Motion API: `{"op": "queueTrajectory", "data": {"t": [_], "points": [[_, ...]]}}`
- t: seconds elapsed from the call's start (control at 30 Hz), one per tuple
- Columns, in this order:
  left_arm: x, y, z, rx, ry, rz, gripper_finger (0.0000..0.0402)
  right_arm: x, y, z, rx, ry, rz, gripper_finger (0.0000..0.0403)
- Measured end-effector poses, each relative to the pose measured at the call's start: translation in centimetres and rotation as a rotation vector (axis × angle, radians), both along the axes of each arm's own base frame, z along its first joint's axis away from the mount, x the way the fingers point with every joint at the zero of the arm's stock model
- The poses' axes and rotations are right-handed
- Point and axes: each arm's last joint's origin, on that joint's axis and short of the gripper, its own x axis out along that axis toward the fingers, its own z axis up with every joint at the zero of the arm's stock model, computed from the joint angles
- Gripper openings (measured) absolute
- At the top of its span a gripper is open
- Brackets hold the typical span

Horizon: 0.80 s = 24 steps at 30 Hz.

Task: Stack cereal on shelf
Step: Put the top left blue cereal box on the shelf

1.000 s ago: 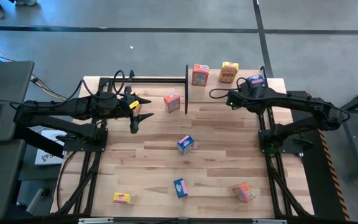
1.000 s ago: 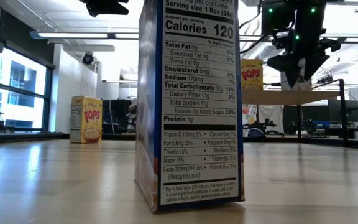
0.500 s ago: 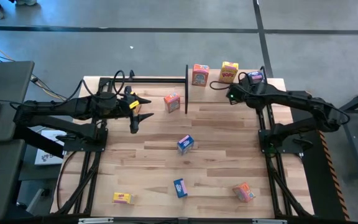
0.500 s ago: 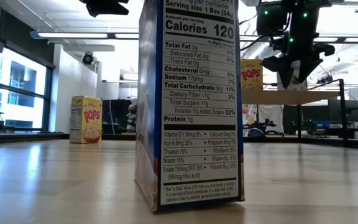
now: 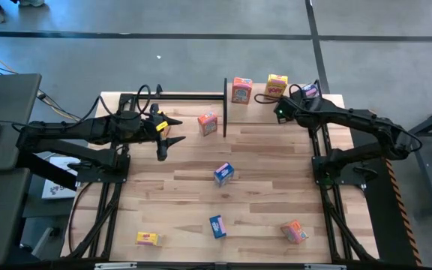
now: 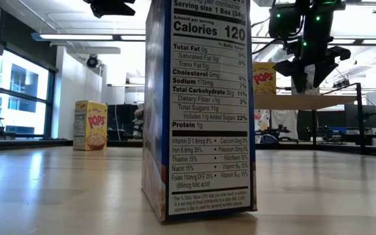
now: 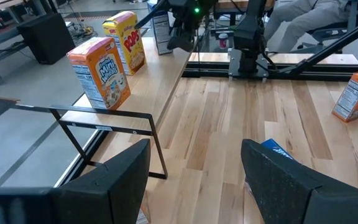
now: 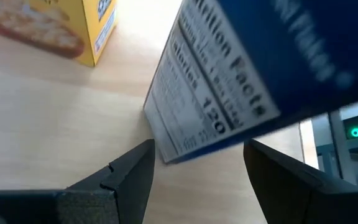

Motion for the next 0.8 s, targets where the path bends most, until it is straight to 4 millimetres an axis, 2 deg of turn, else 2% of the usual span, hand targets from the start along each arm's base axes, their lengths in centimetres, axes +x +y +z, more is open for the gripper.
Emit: {"op": "queueTrajectory", "data": {"t": [0.27,0.8], "points": [[0.0,0.0,0.0,0.000,0.000,0.000,0.0243,0.1,0.3,-0.2,0.107,-0.046,0.032,0.0239],[0.0,0.0,0.0,-0.007,-0.003,0.002,0.0243,1.1,-0.1,0.1,0.046,-0.099,0.091,0.0239]]}}
